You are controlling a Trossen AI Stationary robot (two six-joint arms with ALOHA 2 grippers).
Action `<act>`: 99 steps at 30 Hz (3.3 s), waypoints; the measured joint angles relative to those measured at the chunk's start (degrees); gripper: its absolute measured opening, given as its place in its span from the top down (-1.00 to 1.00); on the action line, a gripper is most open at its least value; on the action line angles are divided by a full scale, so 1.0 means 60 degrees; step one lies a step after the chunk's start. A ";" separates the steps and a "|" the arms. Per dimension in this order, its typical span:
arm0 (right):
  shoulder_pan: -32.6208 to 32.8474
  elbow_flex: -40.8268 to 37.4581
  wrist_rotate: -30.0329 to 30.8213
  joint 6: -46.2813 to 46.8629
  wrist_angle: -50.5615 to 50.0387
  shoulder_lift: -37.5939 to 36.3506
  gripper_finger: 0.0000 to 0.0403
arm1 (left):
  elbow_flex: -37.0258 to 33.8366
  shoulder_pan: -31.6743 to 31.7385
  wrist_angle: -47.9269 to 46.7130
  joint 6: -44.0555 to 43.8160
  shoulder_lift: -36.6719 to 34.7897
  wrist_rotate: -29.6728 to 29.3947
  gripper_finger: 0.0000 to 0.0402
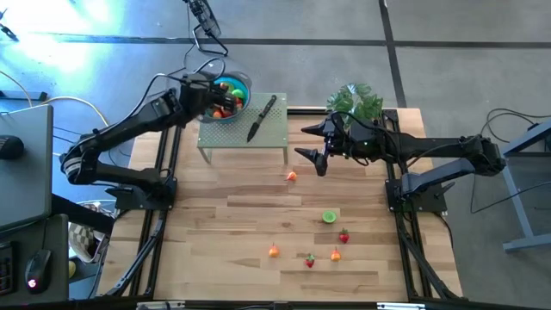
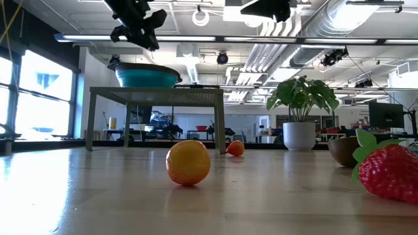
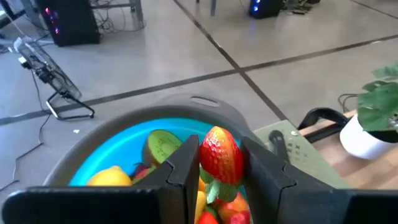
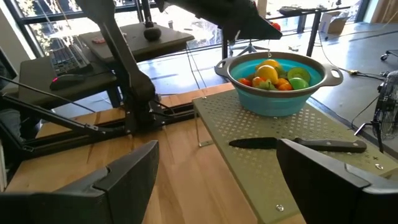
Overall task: Pick & Place Fruit
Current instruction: Put the strawberry into the strainer bowl on the shelf, then put the orange pear into the strainer bowl on the shelf
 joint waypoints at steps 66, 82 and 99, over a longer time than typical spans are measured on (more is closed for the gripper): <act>0.0031 0.0000 -0.0049 -0.0004 -0.0011 0.0000 -0.58 | -0.0368 0.0527 0.2521 -0.0714 0.1340 0.1526 -0.02; 0.0031 0.0000 0.0020 0.0058 0.0200 0.0000 -0.58 | -0.0368 -0.0635 0.2531 -0.0707 0.0500 0.1437 0.30; 0.0031 0.0000 -0.0013 0.0062 0.0150 0.0000 -0.58 | -0.0368 -0.0955 0.2508 -0.0712 0.0492 0.2086 0.30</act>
